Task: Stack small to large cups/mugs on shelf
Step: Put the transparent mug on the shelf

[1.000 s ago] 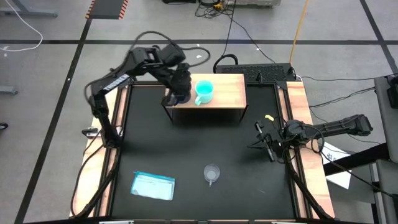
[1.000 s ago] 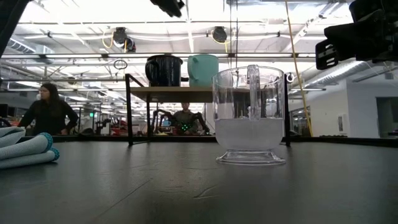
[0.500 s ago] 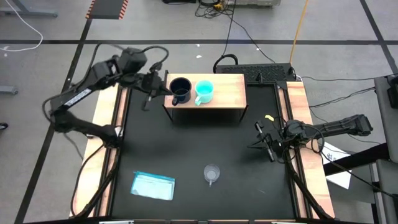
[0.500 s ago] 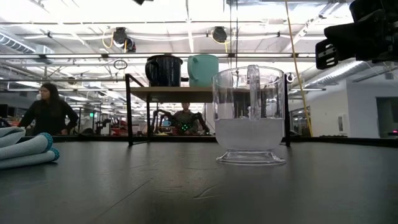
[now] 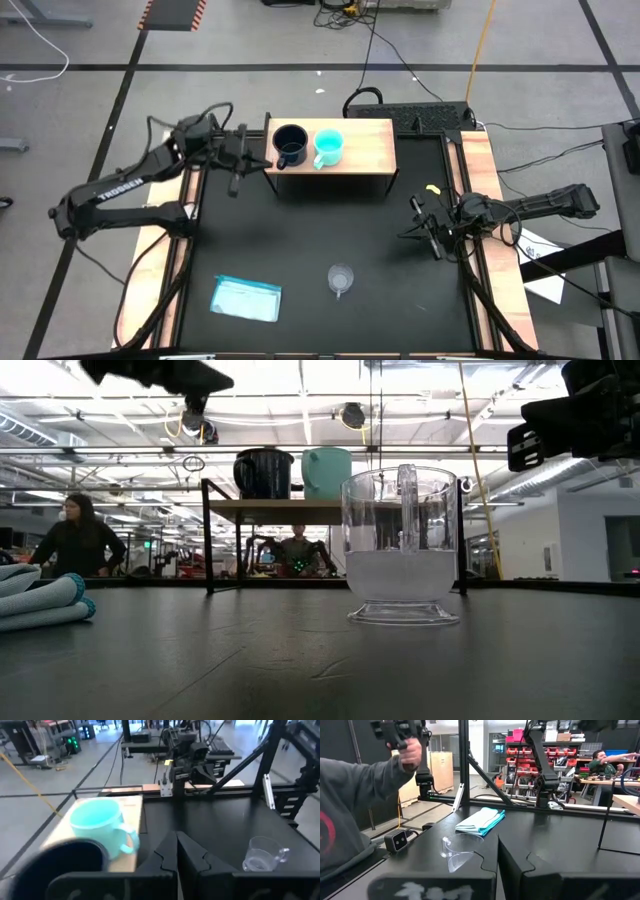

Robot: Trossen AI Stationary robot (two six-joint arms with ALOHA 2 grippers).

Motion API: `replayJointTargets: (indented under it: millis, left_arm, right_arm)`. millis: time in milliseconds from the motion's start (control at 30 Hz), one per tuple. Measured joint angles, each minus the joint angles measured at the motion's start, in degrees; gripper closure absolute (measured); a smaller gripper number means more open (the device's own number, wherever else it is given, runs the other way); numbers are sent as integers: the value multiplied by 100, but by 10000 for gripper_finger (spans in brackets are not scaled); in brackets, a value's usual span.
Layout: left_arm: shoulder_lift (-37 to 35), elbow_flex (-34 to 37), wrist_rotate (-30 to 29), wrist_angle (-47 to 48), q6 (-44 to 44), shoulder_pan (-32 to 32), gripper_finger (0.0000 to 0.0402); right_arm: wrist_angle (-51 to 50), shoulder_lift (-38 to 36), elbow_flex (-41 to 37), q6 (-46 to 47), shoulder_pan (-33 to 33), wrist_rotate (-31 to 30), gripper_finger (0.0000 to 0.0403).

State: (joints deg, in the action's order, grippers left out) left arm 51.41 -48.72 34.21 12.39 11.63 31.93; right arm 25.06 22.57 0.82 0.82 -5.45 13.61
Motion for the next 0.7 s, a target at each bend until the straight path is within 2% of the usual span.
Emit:
replayJointTargets:
  millis: [167, 233, 400, 533, 700]
  left_arm:
    - [-653, 1455, -128, -1997, -742, -344, 401]
    - [-921, 1939, -252, -2326, -794, -485, 401]
    - [-1668, 2556, -613, -2219, -893, -617, 402]
    - [-2106, 2791, -159, -2079, -1047, -773, 402]
    - [-2383, 3130, -126, -2090, -1054, -1284, 402]
  right_arm:
    - [-2, 2, -2, 0, 0, 0, 403]
    - [-2, 2, 0, 0, 0, 0, 403]
    - [-2, 2, -2, 0, 0, 0, 403]
    - [-2, 0, 0, -26, 0, 0, 403]
    - [0, 2, -1, -39, 0, 0, 403]
